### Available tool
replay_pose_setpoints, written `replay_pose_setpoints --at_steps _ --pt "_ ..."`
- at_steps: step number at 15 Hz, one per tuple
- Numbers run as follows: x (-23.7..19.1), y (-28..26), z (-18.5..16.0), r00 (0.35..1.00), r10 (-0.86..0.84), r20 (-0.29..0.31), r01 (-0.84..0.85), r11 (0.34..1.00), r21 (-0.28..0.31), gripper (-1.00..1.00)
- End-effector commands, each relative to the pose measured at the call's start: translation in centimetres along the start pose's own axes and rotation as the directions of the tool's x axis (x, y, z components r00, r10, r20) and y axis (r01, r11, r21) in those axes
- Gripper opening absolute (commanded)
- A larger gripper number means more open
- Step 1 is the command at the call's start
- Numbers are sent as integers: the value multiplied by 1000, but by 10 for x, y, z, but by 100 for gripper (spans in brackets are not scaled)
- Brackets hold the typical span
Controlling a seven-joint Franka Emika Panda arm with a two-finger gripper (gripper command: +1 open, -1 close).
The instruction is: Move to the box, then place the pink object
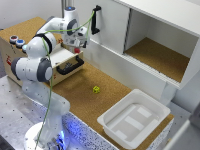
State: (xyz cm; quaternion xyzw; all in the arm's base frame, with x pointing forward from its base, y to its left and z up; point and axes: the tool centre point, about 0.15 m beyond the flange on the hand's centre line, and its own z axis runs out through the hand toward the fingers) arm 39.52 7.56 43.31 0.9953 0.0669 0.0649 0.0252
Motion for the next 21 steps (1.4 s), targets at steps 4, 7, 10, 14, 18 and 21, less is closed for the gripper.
replay_pose_setpoints --at_steps 4,7,10,14,18,21 --pt "-25 213 55 945 328 10 -328 943 50 -100" --pt "-46 295 67 903 428 34 -428 904 -9 -100" --pt "-73 366 78 836 547 43 -545 837 -51 -100" --pt "-117 457 101 672 739 51 -736 674 -65 -100" --pt "-144 495 137 497 864 75 -864 501 -50 -100" --pt "-145 494 168 391 916 92 -917 396 -43 -100"
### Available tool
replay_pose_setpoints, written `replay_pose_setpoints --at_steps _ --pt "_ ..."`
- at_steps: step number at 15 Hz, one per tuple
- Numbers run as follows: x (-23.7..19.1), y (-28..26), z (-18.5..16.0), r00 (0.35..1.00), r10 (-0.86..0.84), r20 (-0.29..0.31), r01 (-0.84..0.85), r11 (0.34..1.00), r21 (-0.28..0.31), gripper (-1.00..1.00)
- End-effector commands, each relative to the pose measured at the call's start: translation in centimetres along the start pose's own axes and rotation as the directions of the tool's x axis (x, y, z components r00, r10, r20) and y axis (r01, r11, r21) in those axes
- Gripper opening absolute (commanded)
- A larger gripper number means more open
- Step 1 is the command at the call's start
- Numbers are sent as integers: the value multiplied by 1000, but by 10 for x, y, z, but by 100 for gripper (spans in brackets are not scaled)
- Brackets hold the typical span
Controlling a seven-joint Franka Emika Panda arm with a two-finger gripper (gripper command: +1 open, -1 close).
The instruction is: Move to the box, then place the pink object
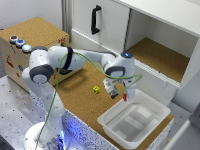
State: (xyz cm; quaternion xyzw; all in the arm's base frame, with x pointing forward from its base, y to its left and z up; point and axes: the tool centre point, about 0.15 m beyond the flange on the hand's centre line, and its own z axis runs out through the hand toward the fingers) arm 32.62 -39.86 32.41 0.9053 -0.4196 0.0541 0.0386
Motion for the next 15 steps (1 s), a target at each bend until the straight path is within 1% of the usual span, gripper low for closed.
replay_pose_setpoints --at_steps 1,2,3,4,6,8,9,10,11,12,13,15 --pt "33 12 58 972 201 122 -208 977 50 -100" --pt "33 10 63 961 250 122 -258 965 55 -100" --pt "31 9 66 947 297 119 -305 951 48 -100" --pt "29 10 72 921 370 124 -377 925 41 -100" --pt "23 9 80 877 457 145 -467 884 37 -100" --pt "12 10 86 839 523 152 -530 848 7 -100" --pt "5 13 88 815 559 153 -562 826 -27 -100" --pt "-2 14 87 782 602 161 -604 796 -41 -100" --pt "-8 16 87 755 634 167 -637 770 -44 100" --pt "-10 13 87 752 634 178 -638 769 -42 100" --pt "-13 13 85 751 637 174 -643 766 -30 100" --pt "-15 6 79 766 616 185 -625 780 -9 100"
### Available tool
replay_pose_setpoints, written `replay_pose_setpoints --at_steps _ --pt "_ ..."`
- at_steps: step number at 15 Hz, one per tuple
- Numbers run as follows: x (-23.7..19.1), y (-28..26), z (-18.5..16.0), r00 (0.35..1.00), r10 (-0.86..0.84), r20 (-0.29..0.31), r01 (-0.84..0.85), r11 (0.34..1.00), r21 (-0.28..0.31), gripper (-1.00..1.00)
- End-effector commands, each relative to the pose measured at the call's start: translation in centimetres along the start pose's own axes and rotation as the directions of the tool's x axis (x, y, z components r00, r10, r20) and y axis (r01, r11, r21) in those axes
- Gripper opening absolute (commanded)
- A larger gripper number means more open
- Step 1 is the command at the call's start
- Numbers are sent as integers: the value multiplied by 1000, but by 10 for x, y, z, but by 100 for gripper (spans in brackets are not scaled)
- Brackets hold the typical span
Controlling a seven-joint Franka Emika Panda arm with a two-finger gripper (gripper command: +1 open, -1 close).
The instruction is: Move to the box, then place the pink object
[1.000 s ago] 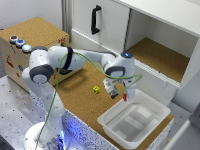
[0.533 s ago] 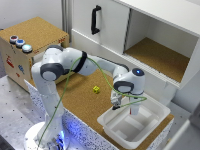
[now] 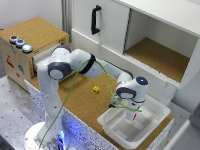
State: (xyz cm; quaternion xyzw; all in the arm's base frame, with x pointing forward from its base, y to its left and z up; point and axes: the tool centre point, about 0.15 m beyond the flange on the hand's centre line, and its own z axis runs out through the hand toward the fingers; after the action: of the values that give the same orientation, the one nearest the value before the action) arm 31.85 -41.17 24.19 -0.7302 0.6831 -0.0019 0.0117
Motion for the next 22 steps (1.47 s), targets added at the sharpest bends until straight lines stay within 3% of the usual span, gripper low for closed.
replay_pose_setpoints --at_steps 1,5,10,12,13,15,19,22 --pt "-15 -4 -10 999 11 36 -13 999 43 100" --pt "-41 -19 -51 999 -44 -23 46 994 96 100" --pt "-96 -37 -93 979 -192 -69 198 976 90 100" --pt "-121 -39 -116 968 -220 -120 228 971 64 100" --pt "-137 -42 -128 955 -256 -152 268 961 63 100" --pt "-170 -51 -140 923 -354 -149 366 928 67 100" --pt "-216 -65 -150 853 -489 -180 499 866 11 100" --pt "-253 -76 -139 760 -632 -151 639 769 0 100"
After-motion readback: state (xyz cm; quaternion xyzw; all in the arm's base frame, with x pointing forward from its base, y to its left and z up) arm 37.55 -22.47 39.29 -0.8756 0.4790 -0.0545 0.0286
